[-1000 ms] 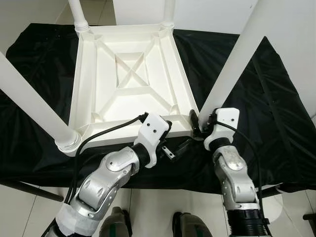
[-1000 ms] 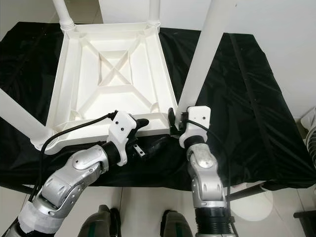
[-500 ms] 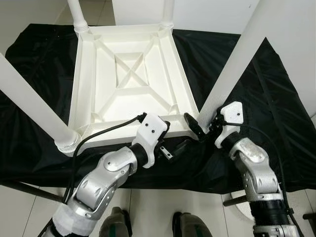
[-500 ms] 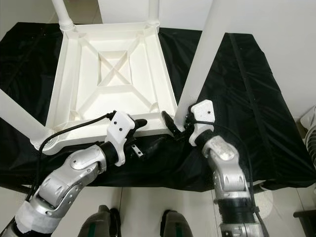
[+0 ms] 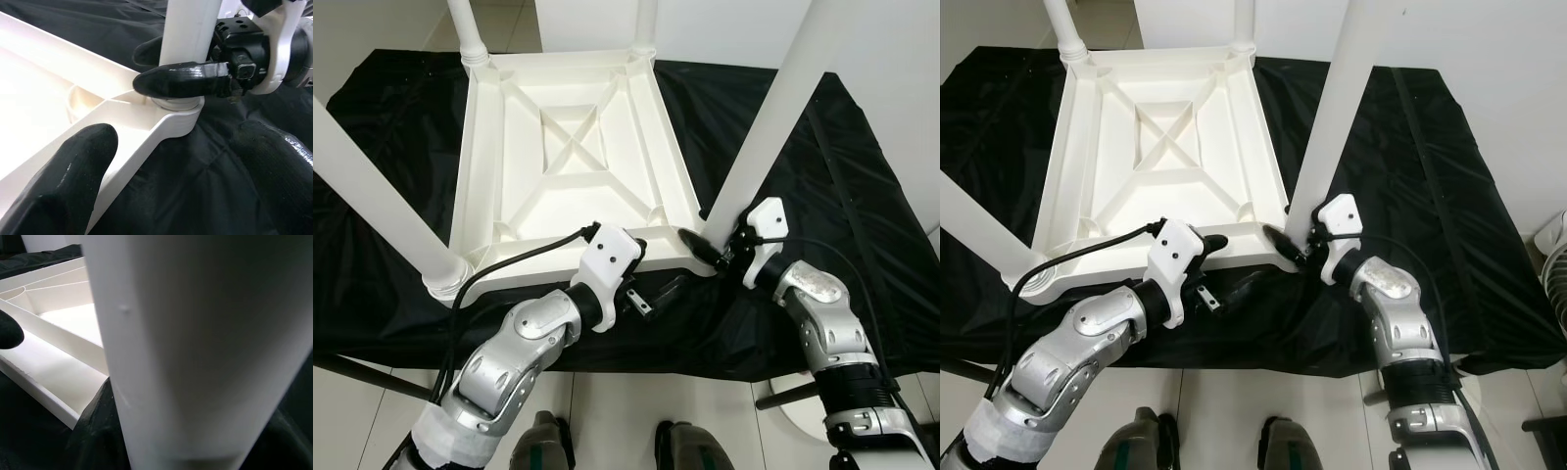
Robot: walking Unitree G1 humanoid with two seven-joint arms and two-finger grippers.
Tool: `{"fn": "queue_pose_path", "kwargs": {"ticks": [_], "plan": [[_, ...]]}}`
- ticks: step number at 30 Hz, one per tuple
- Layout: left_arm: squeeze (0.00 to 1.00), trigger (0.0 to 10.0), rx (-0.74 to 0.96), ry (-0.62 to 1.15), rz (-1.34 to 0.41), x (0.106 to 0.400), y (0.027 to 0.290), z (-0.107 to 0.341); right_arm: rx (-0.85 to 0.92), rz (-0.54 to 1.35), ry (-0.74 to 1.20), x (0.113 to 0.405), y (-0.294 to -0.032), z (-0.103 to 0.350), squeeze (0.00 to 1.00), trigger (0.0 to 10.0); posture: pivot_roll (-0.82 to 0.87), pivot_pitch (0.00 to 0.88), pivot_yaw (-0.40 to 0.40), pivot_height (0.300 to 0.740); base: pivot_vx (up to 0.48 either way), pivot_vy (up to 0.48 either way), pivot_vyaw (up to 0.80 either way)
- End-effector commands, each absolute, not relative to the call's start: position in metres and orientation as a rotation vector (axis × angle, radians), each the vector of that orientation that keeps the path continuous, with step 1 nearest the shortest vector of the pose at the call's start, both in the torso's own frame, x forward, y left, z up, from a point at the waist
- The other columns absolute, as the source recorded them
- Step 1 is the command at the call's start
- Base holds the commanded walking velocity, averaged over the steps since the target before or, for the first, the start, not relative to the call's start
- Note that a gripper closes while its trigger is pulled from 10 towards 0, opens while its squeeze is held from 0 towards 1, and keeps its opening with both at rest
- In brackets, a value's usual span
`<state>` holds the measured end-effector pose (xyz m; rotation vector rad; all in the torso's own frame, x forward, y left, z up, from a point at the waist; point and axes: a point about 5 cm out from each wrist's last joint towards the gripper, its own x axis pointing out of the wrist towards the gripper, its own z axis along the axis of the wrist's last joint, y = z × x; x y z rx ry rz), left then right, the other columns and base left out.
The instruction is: Building children table
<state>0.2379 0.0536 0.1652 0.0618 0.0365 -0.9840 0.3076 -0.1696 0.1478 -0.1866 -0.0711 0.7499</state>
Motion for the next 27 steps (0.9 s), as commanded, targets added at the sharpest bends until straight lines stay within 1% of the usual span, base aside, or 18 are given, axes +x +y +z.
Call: {"fn": "queue_pose_path", "kwargs": {"ticks": [1, 2, 3, 5, 9, 11, 12, 13, 14, 15, 16, 17, 18, 20, 21, 22, 26, 27], "plan": [[0.0, 10.0, 0.06, 0.033, -1.036, 0.233, 0.054, 0.168, -0.195, 0.7, -0.055, 0.309, -0.172, 0.143, 0.0, 0.0, -0.02, 0.12, 0.022, 0.74, 0.0, 0.0, 0.0], [0.0, 10.0, 0.06, 0.033, -1.036, 0.233, 0.054, 0.168, -0.195, 0.7, -0.055, 0.309, -0.172, 0.143, 0.0, 0.0, -0.02, 0.12, 0.022, 0.74, 0.0, 0.0, 0.0], [0.0, 10.0, 0.06, 0.034, -1.034, 0.233, 0.054, 0.168, -0.193, 0.645, -0.068, 0.31, -0.173, 0.144, 0.0, 0.0, -0.02, 0.125, 0.019, 0.74, 0.0, 0.0, 0.0], [0.0, 10.0, 0.06, 0.034, -1.034, 0.233, 0.054, 0.168, -0.193, 0.645, -0.068, 0.31, -0.173, 0.144, 0.0, 0.0, -0.02, 0.125, 0.019, 0.74, 0.0, 0.0, 0.0], [0.0, 10.0, 0.054, 0.036, -1.032, 0.231, 0.053, 0.167, -0.136, 0.526, -0.093, 0.304, -0.171, 0.146, 0.0, 0.0, -0.03, 0.125, 0.012, 0.74, 0.0, 0.0, 0.0], [0.0, 10.0, 0.054, 0.036, -1.032, 0.231, 0.053, 0.167, -0.136, 0.526, -0.093, 0.304, -0.171, 0.146, 0.0, 0.0, -0.03, 0.125, 0.012, 0.74, 0.0, 0.0, 0.0], [0.0, 10.0, 0.051, 0.036, -1.034, 0.231, 0.052, 0.167, -0.104, 0.468, -0.091, 0.3, -0.168, 0.147, 0.0, 0.0, -0.04, 0.124, 0.012, 0.74, 0.0, 0.0, 0.0], [0.0, 10.0, 0.051, 0.036, -1.034, 0.231, 0.052, 0.167, -0.104, 0.468, -0.091, 0.3, -0.168, 0.147, 0.0, 0.0, -0.04, 0.124, 0.012, 0.74, 0.0, 0.0, 0.0], [0.0, 10.0, 0.048, 0.036, -1.036, 0.231, 0.051, 0.167, -0.088, 0.4, -0.091, 0.298, -0.167, 0.147, 0.0, 0.0, -0.04, 0.124, 0.012, 0.74, 0.0, 0.0, 0.0], [0.0, 10.0, 0.048, 0.036, -1.036, 0.231, 0.051, 0.167, -0.088, 0.4, -0.091, 0.298, -0.167, 0.147, 0.0, 0.0, -0.04, 0.124, 0.012, 0.74, 0.0, 0.0, 0.0], [0.0, 10.0, 0.046, 0.035, -1.038, 0.232, 0.05, 0.166, -0.088, 0.33, -0.094, 0.296, -0.167, 0.148, 0.0, 0.0, -0.05, 0.124, 0.013, 0.74, 0.0, 0.0, 0.0], [0.0, 10.0, 0.046, 0.035, -1.038, 0.232, 0.05, 0.166, -0.088, 0.33, -0.094, 0.296, -0.167, 0.148, 0.0, 0.0, -0.05, 0.124, 0.013, 0.74, 0.0, 0.0, 0.0], [0.0, 10.0, 0.043, 0.034, -1.043, 0.232, 0.049, 0.166, -0.082, 0.263, -0.097, 0.294, -0.166, 0.148, 0.0, 0.0, -0.05, 0.123, 0.013, 0.74, 0.0, 0.0, 0.0], [0.0, 10.0, 0.04, 0.035, -1.053, 0.231, 0.047, 0.166, -0.089, 0.151, -0.104, 0.29, -0.162, 0.148, 0.0, 0.0, -0.06, 0.122, 0.013, 0.74, 0.0, 0.0, 0.0], [0.0, 10.0, 0.04, 0.035, -1.053, 0.231, 0.047, 0.166, -0.089, 0.151, -0.104, 0.29, -0.162, 0.148, 0.0, 0.0, -0.06, 0.122, 0.013, 0.74, 0.0, 0.0, 0.0], [0.0, 10.0, 0.038, 0.035, -1.059, 0.231, 0.046, 0.166, -0.086, 0.066, -0.102, 0.288, -0.155, 0.147, 0.0, 0.0, -0.06, 0.122, 0.013, 0.74, 0.0, 0.0, 0.0], [0.0, 10.0, 0.038, 0.034, -1.061, 0.231, 0.045, 0.166, -0.087, 0.009, -0.093, 0.287, -0.148, 0.146, 0.0, 0.0, -0.06, 0.122, 0.013, 0.74, 0.0, 0.0, 0.0], [0.0, 10.0, 0.038, 0.033, -1.061, 0.231, 0.045, 0.166, -0.091, -0.025, -0.086, 0.287, -0.141, 0.145, 0.0, 0.0, -0.06, 0.122, 0.013, 0.74, 0.0, 0.0, 0.0]]}}
